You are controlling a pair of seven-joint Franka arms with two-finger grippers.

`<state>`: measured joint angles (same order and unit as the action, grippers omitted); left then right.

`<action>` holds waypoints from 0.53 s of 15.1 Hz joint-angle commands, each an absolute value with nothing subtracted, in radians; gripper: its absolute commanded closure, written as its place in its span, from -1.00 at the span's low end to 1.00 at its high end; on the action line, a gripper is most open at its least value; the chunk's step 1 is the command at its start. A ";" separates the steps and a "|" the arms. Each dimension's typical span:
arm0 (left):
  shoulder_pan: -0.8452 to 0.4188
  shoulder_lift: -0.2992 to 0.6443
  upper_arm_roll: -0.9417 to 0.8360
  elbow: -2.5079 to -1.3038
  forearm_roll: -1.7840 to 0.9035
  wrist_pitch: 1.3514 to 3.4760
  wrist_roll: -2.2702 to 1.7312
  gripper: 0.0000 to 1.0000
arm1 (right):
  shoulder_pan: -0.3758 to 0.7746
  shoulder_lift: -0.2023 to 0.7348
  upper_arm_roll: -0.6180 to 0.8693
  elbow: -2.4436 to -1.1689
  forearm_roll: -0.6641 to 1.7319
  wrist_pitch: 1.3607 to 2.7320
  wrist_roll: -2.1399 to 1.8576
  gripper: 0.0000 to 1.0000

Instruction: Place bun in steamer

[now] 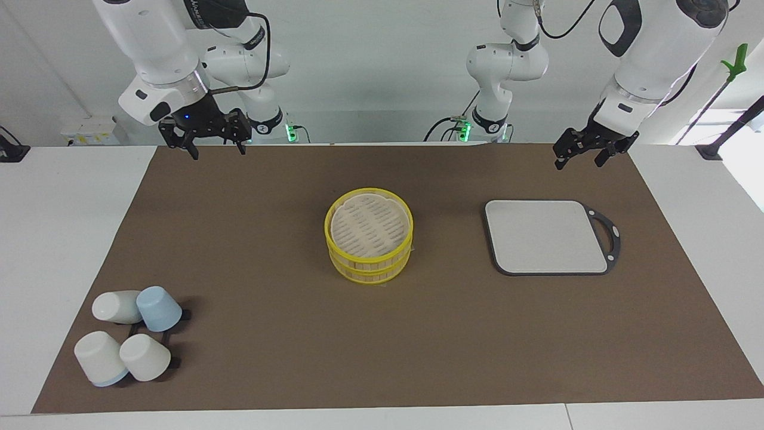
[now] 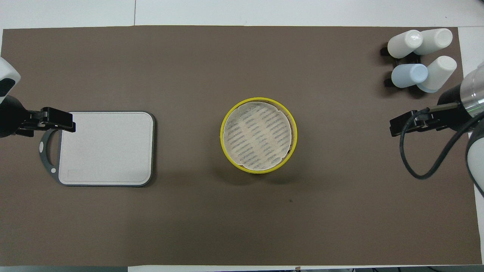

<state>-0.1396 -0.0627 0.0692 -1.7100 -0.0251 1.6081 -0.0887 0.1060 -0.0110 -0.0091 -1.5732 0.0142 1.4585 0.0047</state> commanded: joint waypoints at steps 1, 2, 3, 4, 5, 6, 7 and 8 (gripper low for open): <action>-0.130 -0.069 0.066 -1.709 -0.026 1.612 -0.071 -1.00 | 0.055 -0.026 -0.005 -1.598 0.014 1.476 0.003 -1.00; -0.130 -0.069 0.066 -1.709 -0.026 1.611 -0.071 -1.00 | 0.048 -0.025 -0.005 -1.594 0.015 1.476 0.003 -1.00; -0.130 -0.069 0.066 -1.709 -0.026 1.611 -0.071 -1.00 | 0.041 -0.023 -0.006 -1.592 0.014 1.476 0.003 -1.00; -0.130 -0.069 0.066 -1.709 -0.026 1.611 -0.071 -1.00 | 0.031 -0.023 -0.006 -1.592 0.014 1.476 0.003 -1.00; -0.130 -0.068 0.066 -1.707 -0.025 1.612 -0.071 -1.00 | 0.006 -0.021 -0.006 -1.589 0.014 1.477 0.003 -1.00; -0.132 -0.067 0.066 -1.707 -0.025 1.611 -0.071 -1.00 | -0.009 -0.020 -0.006 -1.586 0.015 1.480 -0.001 -1.00; -0.132 -0.067 0.066 -1.707 -0.025 1.612 -0.071 -1.00 | -0.014 -0.018 -0.006 -1.585 0.015 1.480 -0.002 -1.00; -0.130 -0.067 0.066 -1.707 -0.025 1.612 -0.071 -1.00 | -0.012 -0.018 -0.006 -1.582 0.012 1.480 -0.002 -1.00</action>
<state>-0.1396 -0.0628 0.0692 -1.7100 -0.0251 1.6085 -0.0884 0.0040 -0.0110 -0.0140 -1.5743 0.0140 1.4657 0.0046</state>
